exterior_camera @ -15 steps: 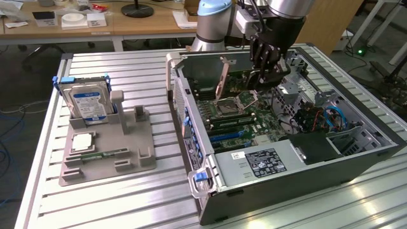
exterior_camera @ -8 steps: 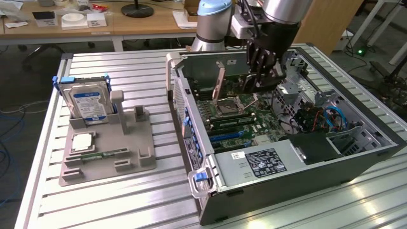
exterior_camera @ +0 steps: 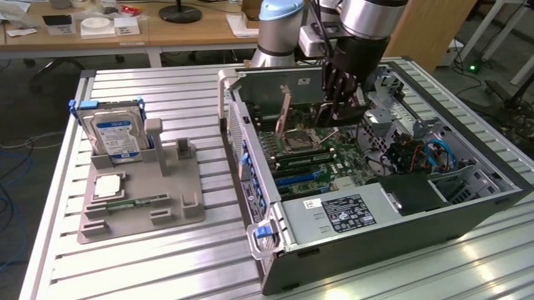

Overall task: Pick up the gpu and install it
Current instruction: 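Insert the gpu into the slot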

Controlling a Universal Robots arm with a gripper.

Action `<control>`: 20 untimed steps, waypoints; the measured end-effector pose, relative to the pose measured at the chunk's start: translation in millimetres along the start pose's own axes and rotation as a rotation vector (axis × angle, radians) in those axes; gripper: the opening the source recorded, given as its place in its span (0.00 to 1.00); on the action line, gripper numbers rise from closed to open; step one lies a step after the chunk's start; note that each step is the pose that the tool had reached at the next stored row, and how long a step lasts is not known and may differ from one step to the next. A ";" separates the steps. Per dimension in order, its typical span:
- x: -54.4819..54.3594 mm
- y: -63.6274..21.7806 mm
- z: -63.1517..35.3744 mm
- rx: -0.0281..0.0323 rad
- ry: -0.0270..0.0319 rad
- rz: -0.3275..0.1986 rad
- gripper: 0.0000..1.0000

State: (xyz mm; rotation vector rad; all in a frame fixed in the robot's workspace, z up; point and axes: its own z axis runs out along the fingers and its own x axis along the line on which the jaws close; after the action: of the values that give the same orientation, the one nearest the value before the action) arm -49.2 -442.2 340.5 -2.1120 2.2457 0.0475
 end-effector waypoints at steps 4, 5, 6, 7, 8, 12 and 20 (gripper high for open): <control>3.7 -0.1 1.7 0.0007 0.0018 0.008 0.28; 4.2 -0.1 2.1 0.0009 0.0030 0.010 0.28; 4.4 -0.2 2.3 0.0011 0.0047 0.011 0.28; 4.5 -0.2 2.8 0.0009 0.0054 0.011 0.28; 4.6 -0.2 3.5 0.0010 0.0053 0.011 0.28; 4.8 -0.1 6.9 0.0011 0.0054 0.012 0.28; 5.7 1.8 12.6 0.0012 0.0054 0.013 0.28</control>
State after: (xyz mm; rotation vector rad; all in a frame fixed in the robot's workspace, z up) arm -51.1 -447.0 327.5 -2.0996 2.2618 0.0410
